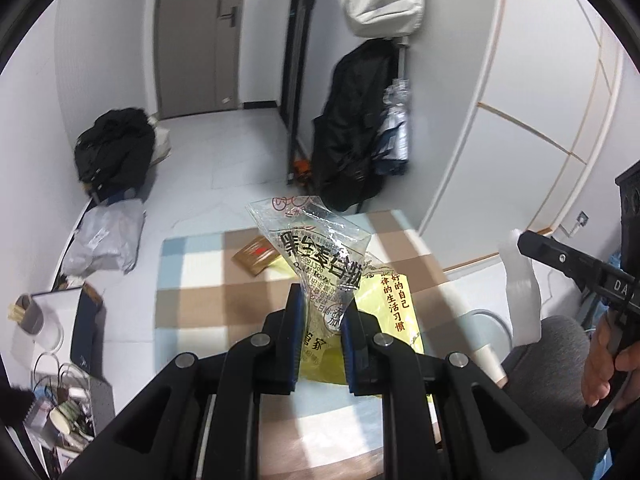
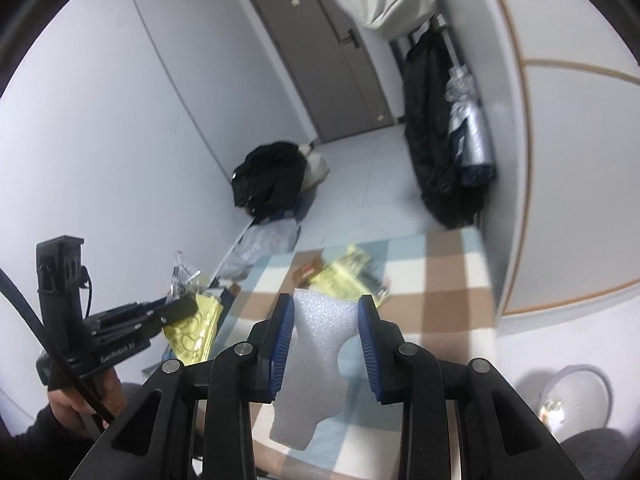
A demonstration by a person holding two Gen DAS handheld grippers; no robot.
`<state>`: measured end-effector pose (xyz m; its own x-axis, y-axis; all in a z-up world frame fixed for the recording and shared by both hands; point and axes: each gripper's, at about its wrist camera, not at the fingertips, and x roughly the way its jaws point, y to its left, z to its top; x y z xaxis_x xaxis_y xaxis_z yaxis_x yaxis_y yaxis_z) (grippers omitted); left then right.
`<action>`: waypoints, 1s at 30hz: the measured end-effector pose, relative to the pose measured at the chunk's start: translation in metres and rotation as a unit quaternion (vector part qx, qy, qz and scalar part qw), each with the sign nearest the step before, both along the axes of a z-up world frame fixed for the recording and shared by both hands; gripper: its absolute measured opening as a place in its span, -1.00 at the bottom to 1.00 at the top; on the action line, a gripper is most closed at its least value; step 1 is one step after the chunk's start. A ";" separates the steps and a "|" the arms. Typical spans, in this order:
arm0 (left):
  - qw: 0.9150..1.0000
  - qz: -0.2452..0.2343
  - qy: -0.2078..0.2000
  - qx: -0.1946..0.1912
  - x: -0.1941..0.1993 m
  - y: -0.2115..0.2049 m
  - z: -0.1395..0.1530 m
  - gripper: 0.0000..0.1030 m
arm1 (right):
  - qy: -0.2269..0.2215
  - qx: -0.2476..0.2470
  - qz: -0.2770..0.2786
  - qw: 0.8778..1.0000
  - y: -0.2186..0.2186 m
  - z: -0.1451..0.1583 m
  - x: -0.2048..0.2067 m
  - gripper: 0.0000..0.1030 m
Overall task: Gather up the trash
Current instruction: 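Carry the bread bag and foam over the white bin with both tools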
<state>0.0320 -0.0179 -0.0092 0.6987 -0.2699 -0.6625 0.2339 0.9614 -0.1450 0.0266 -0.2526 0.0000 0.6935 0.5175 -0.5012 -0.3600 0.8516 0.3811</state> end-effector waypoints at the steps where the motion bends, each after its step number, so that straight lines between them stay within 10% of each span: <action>1: 1.000 -0.006 -0.005 -0.001 0.001 -0.008 0.004 -0.76 | -0.003 0.002 -0.005 1.000 -0.008 0.005 -0.001 -0.39; 16: 0.995 -0.101 -0.018 -0.014 0.027 -0.127 0.039 -0.76 | -0.061 0.020 -0.111 0.992 -0.138 0.060 -0.009 -0.39; 30: 0.976 -0.219 0.015 0.008 0.056 -0.271 0.020 -0.76 | -0.051 0.006 -0.256 0.965 -0.274 0.039 -0.037 -0.39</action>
